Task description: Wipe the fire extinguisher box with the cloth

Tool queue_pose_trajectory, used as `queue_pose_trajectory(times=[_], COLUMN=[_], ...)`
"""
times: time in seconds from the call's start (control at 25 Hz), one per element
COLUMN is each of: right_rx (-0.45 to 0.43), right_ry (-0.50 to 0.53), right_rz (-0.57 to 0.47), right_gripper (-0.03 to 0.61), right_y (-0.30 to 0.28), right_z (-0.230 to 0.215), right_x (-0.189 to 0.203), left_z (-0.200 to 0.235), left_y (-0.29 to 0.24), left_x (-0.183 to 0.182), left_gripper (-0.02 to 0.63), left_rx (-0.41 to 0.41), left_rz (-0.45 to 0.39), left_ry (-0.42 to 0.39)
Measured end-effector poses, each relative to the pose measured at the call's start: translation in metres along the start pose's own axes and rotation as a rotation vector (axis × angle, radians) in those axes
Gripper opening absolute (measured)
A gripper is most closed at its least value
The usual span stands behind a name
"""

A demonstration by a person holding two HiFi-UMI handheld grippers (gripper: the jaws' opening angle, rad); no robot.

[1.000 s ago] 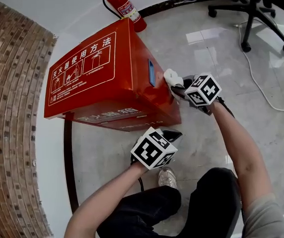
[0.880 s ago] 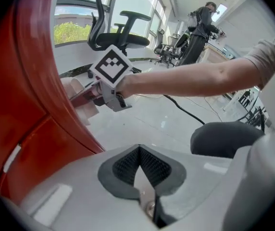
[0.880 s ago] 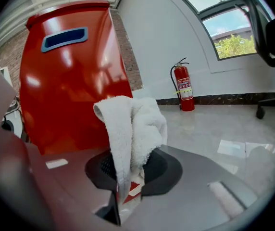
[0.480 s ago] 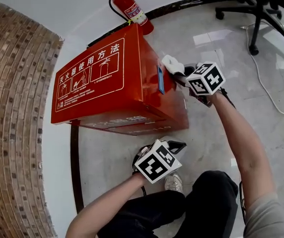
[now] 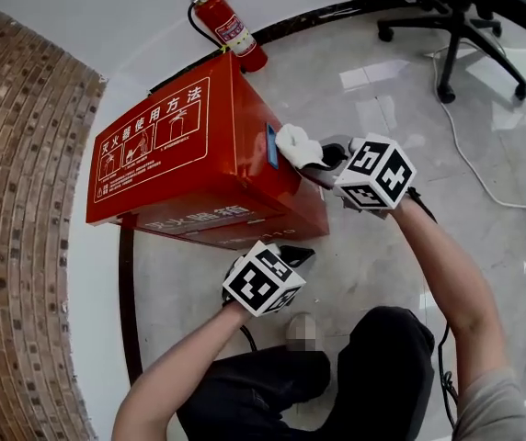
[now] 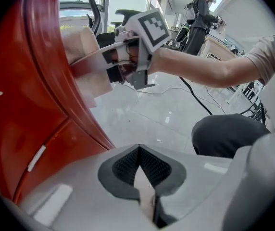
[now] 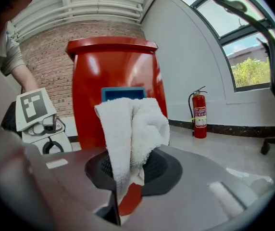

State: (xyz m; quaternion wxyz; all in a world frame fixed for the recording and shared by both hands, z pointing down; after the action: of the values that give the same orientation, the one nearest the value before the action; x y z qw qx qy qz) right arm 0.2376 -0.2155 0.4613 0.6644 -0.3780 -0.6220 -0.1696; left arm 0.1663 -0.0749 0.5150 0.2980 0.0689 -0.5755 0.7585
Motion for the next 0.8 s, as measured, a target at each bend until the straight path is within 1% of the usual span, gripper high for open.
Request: queue_pose_trajectory(times=[0.28,0.36,0.44,0.52,0.64,0.8], right_rx=[-0.059,-0.076,-0.081,-0.085,-0.085,-0.037], right_ry=[0.029,0.055,0.107,0.155,0.186,0.233], right_rz=[-0.016,-0.016,-0.014,-0.019,-0.056,-0.088], right_gripper=[0.089,0.089,0.089,0.089,0.089,0.089], right_y=[0.038,0.048,0.057,0.065,0.078,0.082], right_z=[0.056,0.067,0.077,0.085,0.09,0.088], right_x=[0.003,0.0,-0.006,-0.014,-0.036,-0.067], left_z=[-0.013,-0.018,-0.022,-0.024,-0.025,-0.027], left_y=[0.014,0.016,0.018,0.021,0.027,0.033], left_x=[0.0,-0.002,-0.001,0.0,-0.002,-0.005], left_gripper=[0.0,0.0,0.0,0.0,0.0,0.0], left_rx=[-0.022,-0.024,-0.024,-0.026,-0.036,-0.045], left_rz=[-0.013,-0.011,-0.003,-0.001,-0.009,-0.035], left_ry=[-0.007,-0.016,-0.024,-0.028,-0.03,-0.027])
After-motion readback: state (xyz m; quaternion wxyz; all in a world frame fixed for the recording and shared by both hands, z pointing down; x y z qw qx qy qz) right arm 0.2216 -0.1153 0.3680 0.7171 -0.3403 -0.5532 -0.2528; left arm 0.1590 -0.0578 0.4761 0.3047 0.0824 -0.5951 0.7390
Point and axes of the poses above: the fingertips, and each gripper's own axes: y backward along the fingers, z to its left, x out of its underside, the point moved 4 cm from there along y, backward along the fingers, and after that the axes turned 15 degrees about x, right-handed, at the moved point
